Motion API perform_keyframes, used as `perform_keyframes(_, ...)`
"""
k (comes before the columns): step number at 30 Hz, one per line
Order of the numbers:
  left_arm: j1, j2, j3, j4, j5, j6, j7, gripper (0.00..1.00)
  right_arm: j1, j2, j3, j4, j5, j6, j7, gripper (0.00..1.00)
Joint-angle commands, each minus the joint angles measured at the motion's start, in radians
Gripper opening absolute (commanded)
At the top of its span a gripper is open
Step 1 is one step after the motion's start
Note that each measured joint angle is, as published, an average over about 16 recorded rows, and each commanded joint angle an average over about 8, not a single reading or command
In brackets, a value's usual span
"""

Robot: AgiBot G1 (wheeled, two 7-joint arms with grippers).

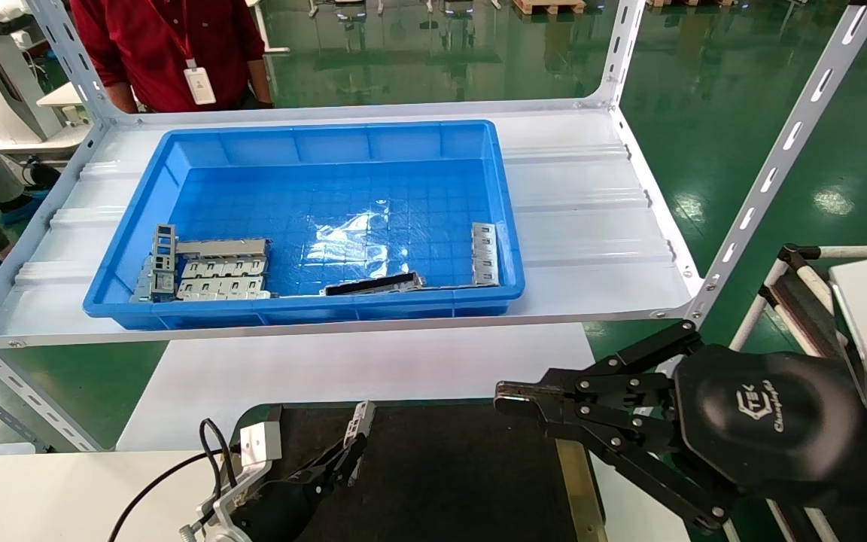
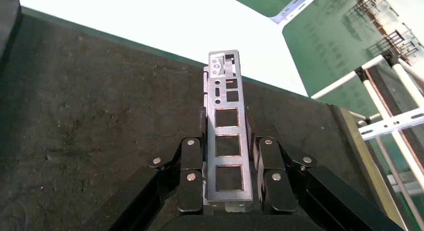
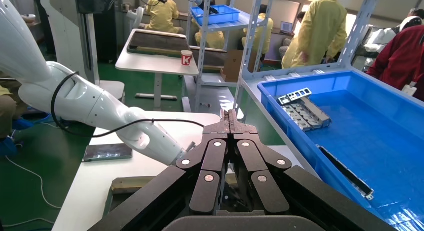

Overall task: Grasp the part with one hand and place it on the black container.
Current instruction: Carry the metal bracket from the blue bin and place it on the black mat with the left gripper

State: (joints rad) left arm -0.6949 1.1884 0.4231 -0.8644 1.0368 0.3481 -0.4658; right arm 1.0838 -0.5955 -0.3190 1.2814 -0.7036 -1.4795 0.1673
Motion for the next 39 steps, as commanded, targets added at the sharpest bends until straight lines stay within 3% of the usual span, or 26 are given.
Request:
perform_keyframes(1, -0.001, 0.013, -0.007, 0.013, -0.003, -0.011, 0.008, 0.0, 0.0, 0.0, 0.0, 0.0, 0.0, 0.0, 0.0, 0.0)
perform_keyframes(19, -0.005, 0.065, -0.046, 0.104, -0.019, -0.019, 0.068, 0.0, 0.0, 0.0, -0.001, 0.0, 0.0, 0.0, 0.0, 0.0)
perform_keyframes(20, -0.006, 0.067, -0.047, 0.108, -0.02, -0.018, 0.071, 0.02, 0.0, 0.0, -0.001, 0.0, 0.0, 0.0, 0.0, 0.03)
perform_keyframes(21, -0.006, 0.069, -0.049, 0.112, -0.021, -0.018, 0.073, 0.07, 0.0, 0.0, -0.001, 0.0, 0.001, 0.0, 0.0, 0.12)
perform_keyframes(28, -0.008, 0.076, -0.059, 0.13, -0.027, -0.012, 0.088, 0.91, 0.0, 0.0, -0.001, 0.0, 0.001, 0.0, 0.0, 0.96)
perform_keyframes(29, -0.008, 0.076, -0.061, 0.131, -0.027, -0.011, 0.09, 0.99, 0.0, 0.0, -0.001, 0.0, 0.001, 0.0, -0.001, 1.0)
perform_keyframes(30, -0.008, 0.077, -0.062, 0.133, -0.028, -0.01, 0.092, 1.0, 0.0, 0.0, -0.001, 0.0, 0.001, 0.0, -0.001, 1.0)
perform_keyframes(39, -0.009, 0.081, -0.071, 0.142, -0.032, -0.002, 0.107, 1.0, 0.0, 0.001, -0.001, 0.0, 0.001, 0.001, -0.001, 1.0)
